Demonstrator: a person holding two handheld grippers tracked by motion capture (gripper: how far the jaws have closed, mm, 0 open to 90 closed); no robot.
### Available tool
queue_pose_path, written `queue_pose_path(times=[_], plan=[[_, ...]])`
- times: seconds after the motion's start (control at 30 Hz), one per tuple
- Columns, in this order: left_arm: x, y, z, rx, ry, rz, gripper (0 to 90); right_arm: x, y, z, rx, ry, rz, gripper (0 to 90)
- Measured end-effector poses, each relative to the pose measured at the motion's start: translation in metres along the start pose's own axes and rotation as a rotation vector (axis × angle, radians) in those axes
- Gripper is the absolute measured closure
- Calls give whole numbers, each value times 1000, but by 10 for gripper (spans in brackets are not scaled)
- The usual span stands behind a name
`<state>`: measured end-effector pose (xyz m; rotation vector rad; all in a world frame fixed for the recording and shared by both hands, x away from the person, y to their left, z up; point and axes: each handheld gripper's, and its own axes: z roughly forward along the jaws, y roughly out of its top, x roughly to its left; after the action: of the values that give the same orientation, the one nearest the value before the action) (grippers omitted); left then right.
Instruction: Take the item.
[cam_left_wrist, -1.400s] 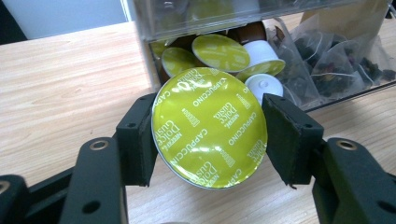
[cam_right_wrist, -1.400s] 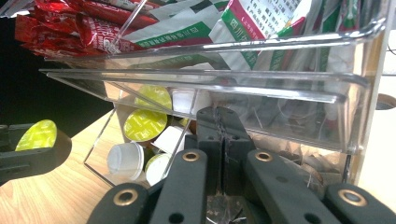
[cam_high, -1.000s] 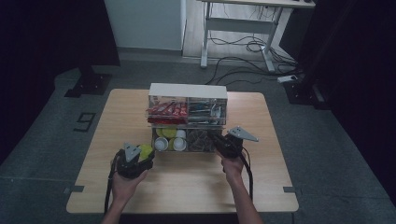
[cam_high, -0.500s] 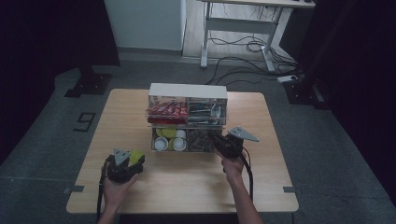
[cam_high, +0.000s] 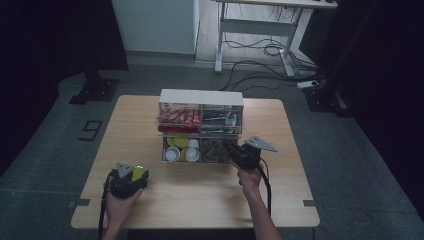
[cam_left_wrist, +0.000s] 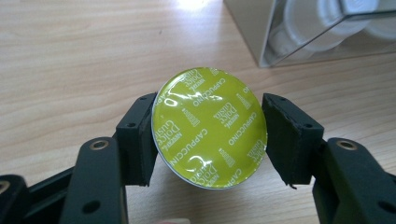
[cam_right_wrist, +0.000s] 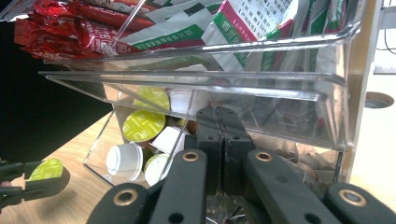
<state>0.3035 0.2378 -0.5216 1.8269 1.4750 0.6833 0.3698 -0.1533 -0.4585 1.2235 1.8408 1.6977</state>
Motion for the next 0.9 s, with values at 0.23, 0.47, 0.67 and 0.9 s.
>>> queue_pose_path(times=[0.23,0.47,0.67,0.9], plan=[[5,-5,10,36,24,-5,403,0,0,0,0,1,1,880],[6,-7,14,55,16,-21,397,0,0,0,-1,2,1,880],[6,-7,14,58,2,-19,372,0,0,0,-1,2,1,880],[4,-1,3,0,-28,-15,244,-1,0,-1,0,3,0,880]])
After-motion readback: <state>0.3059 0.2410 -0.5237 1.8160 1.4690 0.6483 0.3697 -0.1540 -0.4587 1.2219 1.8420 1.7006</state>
